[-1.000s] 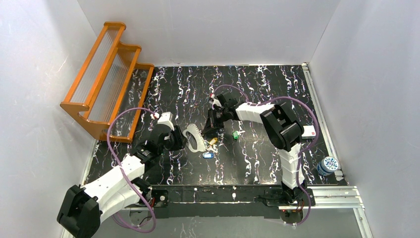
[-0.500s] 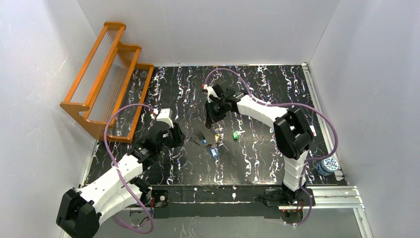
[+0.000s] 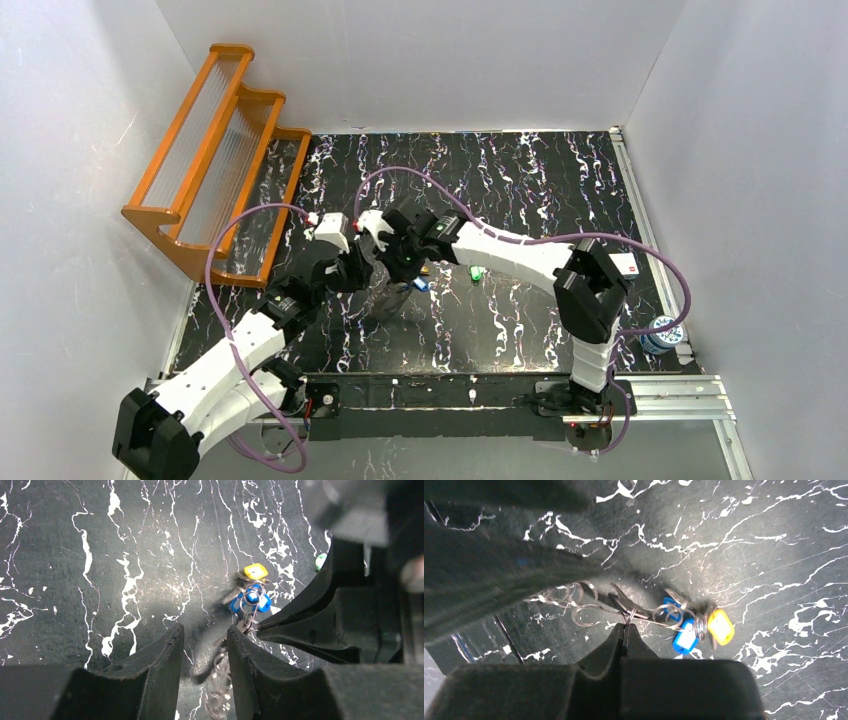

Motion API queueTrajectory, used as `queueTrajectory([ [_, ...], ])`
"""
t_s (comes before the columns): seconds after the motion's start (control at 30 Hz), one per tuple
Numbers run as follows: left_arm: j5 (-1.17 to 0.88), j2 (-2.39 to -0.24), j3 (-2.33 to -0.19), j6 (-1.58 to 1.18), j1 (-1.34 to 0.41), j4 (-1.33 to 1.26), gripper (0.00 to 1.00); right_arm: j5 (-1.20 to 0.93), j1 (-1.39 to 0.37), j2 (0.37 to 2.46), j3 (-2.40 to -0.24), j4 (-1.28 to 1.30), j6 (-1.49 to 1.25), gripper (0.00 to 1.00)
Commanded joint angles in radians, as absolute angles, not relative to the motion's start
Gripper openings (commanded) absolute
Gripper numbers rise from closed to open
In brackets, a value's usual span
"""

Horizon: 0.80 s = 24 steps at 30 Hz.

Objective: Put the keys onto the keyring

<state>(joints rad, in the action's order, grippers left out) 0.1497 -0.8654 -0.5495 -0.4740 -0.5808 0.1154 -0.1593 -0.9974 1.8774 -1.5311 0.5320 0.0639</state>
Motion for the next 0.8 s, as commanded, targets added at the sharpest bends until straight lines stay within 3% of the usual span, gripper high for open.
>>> queueTrajectory([
  [0.0, 0.160, -0.805, -0.538, -0.452, -0.581, 0.129, 0.35, -0.151, -0.983, 1.772, -1.446, 0.496, 0.138, 0.01],
  [0.23, 0.063, -0.753, -0.482, -0.434, -0.581, 0.026, 0.34, -0.164, -0.983, 1.591, -1.257, 0.252, 0.207, 0.01],
  [0.53, -0.107, -0.762, -0.448, -0.400, -0.581, -0.149, 0.36, -0.343, -0.983, 1.412, -1.024, 0.024, 0.385, 0.01],
  [0.77, -0.274, -0.749, -0.460, -0.226, -0.581, -0.207, 0.37, -0.336, -0.982, 1.385, -1.031, 0.075, 0.507, 0.01],
])
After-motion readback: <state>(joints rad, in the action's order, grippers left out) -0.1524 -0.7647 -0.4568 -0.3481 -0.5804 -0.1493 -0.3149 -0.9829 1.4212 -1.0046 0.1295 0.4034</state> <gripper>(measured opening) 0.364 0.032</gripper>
